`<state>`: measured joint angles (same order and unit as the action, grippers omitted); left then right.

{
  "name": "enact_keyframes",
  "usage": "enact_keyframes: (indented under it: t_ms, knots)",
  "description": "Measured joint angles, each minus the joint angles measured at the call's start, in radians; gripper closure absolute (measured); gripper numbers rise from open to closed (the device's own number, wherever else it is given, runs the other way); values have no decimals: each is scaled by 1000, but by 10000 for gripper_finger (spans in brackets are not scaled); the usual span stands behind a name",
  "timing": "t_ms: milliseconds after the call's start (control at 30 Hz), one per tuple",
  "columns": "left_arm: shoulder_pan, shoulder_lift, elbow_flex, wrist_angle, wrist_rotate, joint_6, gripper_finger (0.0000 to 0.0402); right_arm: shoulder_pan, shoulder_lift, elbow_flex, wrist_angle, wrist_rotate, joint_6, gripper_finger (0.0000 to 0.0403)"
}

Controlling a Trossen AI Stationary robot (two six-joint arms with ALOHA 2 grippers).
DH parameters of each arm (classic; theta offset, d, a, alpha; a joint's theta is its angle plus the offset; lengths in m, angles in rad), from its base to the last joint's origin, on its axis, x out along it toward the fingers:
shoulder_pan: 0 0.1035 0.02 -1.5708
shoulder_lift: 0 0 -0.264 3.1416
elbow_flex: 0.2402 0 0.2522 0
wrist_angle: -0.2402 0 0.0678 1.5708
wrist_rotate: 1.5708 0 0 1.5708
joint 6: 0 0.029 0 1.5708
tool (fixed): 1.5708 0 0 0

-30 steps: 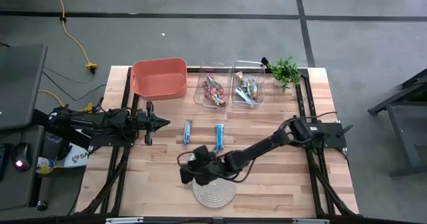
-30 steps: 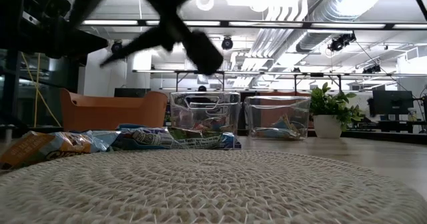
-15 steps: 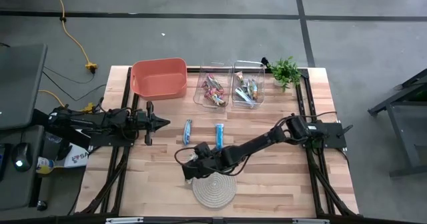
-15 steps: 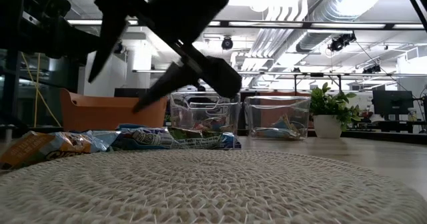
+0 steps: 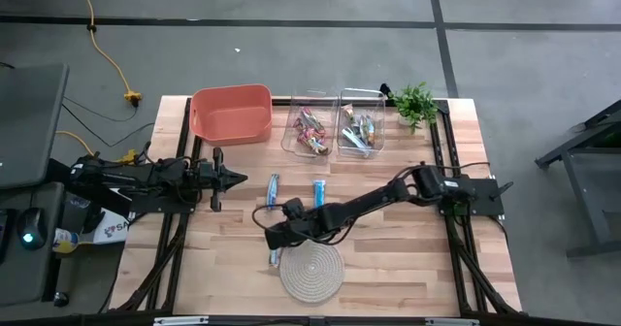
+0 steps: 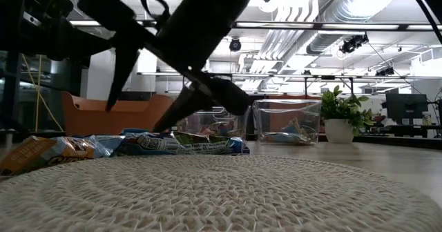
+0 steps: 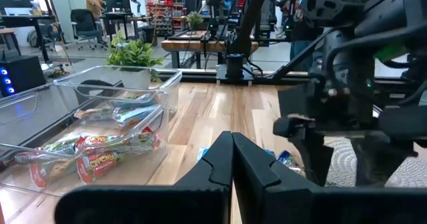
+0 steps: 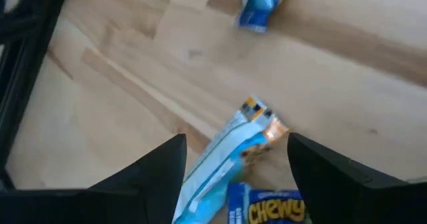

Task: Pick and place Granola Bars by type
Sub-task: Put the yellow granola bar into the right transparent bin

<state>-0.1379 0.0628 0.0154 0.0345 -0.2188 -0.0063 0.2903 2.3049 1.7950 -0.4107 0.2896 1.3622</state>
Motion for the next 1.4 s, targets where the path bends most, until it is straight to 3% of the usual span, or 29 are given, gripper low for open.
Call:
enact_keyframes:
  t_ms: [900,1400]
  knots:
    - [0,0,0,0,0,0,401,-16,78,2,132,-89,-16,166]
    - [0,0,0,0,0,0,401,-34,80,2,125,-103,-27,231]
